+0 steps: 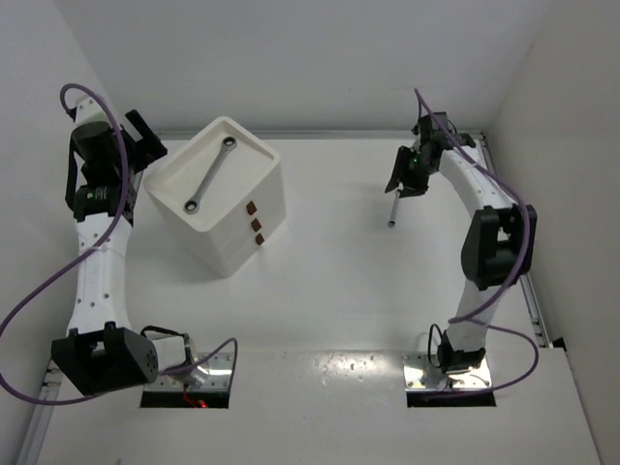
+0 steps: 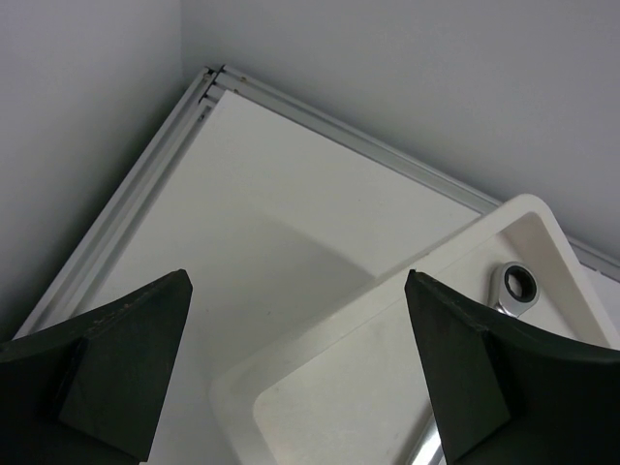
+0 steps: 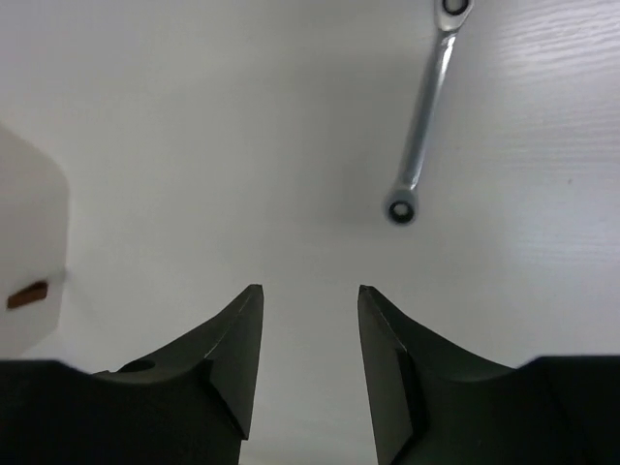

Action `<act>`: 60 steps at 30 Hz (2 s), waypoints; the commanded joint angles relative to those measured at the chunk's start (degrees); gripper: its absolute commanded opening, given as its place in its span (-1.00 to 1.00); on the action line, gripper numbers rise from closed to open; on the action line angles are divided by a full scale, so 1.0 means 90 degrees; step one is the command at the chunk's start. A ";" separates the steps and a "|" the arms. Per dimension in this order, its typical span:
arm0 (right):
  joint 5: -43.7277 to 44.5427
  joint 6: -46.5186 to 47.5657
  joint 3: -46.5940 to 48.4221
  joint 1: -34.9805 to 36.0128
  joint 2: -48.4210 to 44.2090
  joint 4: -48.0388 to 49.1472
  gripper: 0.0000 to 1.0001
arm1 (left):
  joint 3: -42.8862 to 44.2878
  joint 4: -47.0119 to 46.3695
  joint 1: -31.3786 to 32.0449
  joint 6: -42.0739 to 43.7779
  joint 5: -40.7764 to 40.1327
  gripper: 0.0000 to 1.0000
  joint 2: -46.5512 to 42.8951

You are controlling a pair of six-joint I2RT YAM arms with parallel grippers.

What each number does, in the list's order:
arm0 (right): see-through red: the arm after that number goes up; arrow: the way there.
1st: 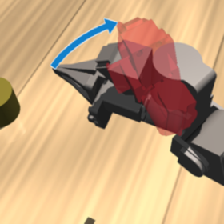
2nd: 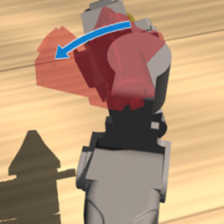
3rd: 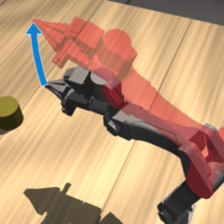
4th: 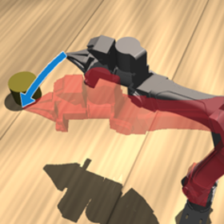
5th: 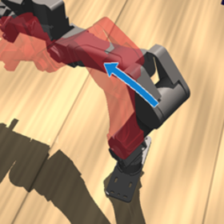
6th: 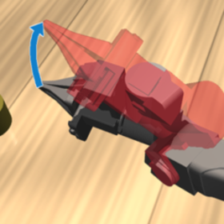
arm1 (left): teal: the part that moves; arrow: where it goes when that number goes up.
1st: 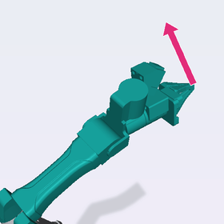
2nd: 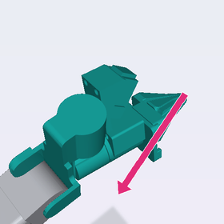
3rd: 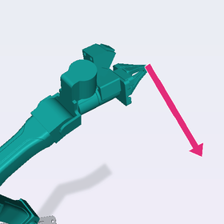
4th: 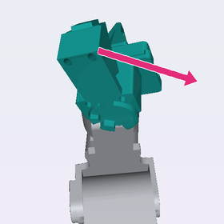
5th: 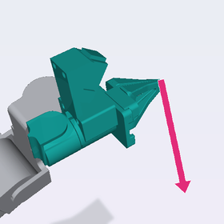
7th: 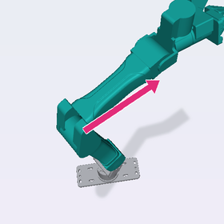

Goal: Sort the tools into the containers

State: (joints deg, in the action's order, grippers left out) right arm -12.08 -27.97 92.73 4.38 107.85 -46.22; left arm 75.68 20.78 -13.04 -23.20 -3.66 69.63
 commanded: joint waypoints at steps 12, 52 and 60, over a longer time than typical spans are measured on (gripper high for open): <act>0.2250 -0.0379 0.1592 0.0197 0.2206 -0.0255 -0.22 | -0.0108 -0.0199 0.0062 -0.0020 -0.0150 1.00 -0.0256; 0.0308 -0.0428 0.1356 0.0293 0.1953 0.0028 -1.00 | -0.0167 0.0094 0.0003 -0.0049 -0.0443 1.00 -0.0256; -0.0845 -0.0487 0.0821 0.0655 0.0196 0.0837 -1.00 | -0.0294 0.0094 0.0003 -0.0175 -0.0443 1.00 -0.0383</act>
State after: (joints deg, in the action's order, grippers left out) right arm -13.72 -31.97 101.01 9.39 117.89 -43.66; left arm 73.34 22.20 -13.06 -23.44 -7.16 68.18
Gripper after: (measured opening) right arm 0.044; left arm 0.997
